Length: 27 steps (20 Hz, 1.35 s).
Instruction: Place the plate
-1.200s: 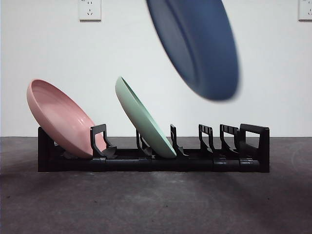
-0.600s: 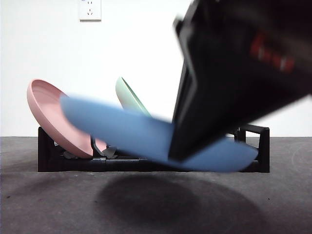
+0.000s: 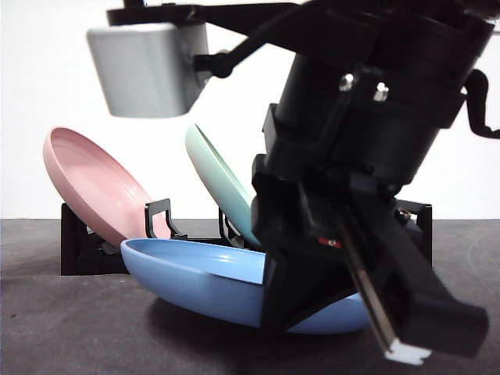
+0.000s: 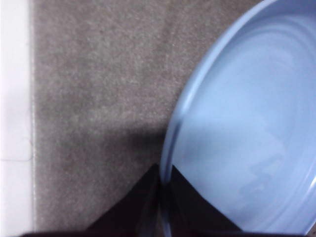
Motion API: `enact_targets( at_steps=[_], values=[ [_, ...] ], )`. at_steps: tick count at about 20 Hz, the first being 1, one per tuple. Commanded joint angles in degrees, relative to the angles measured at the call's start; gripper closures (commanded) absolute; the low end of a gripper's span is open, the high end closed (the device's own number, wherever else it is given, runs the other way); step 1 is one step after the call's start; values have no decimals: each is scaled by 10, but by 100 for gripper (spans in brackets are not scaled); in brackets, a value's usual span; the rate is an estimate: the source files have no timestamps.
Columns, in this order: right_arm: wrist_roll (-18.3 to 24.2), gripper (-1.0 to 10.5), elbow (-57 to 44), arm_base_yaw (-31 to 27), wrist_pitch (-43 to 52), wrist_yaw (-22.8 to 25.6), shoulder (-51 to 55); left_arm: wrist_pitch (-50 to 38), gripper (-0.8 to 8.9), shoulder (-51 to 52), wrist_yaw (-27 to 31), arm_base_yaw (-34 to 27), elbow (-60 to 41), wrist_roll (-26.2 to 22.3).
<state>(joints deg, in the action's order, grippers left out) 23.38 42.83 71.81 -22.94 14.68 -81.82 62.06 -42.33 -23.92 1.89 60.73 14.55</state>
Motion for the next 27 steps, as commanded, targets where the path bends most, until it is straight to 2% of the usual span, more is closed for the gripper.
enact_targets(
  at_steps=[1,3,6,7,10,12,14,16,18,21,24,27],
  values=[
    [3,937,7,4,7,-12,-20,-4,420,-3,3,0,14,-11],
    [3,925,7,4,6,-15,-30,-4,420,-3,3,0,14,-11],
    [-21,714,7,4,6,-18,-39,-3,420,-3,3,0,14,-11],
    [-37,681,9,4,6,-18,-38,-3,420,-3,3,0,14,-11],
    [-111,675,58,4,-63,-18,-23,-5,420,-3,3,0,14,-23],
    [-144,675,106,2,-104,-26,5,-12,420,-3,3,0,14,-22],
    [-174,675,130,-19,-83,-48,50,-17,420,-3,3,0,14,-14],
    [-203,675,131,-72,-33,-102,102,-16,419,-5,3,0,14,-5],
    [-215,675,131,-147,-29,-108,141,-17,419,-8,3,0,14,10],
    [-214,675,121,-280,-59,-125,185,-20,419,-19,3,0,14,16],
    [-215,675,84,-423,-90,-182,243,-24,407,-46,3,0,14,16],
    [-235,675,41,-529,-119,-234,295,-49,409,-92,3,0,19,16]
  ],
)
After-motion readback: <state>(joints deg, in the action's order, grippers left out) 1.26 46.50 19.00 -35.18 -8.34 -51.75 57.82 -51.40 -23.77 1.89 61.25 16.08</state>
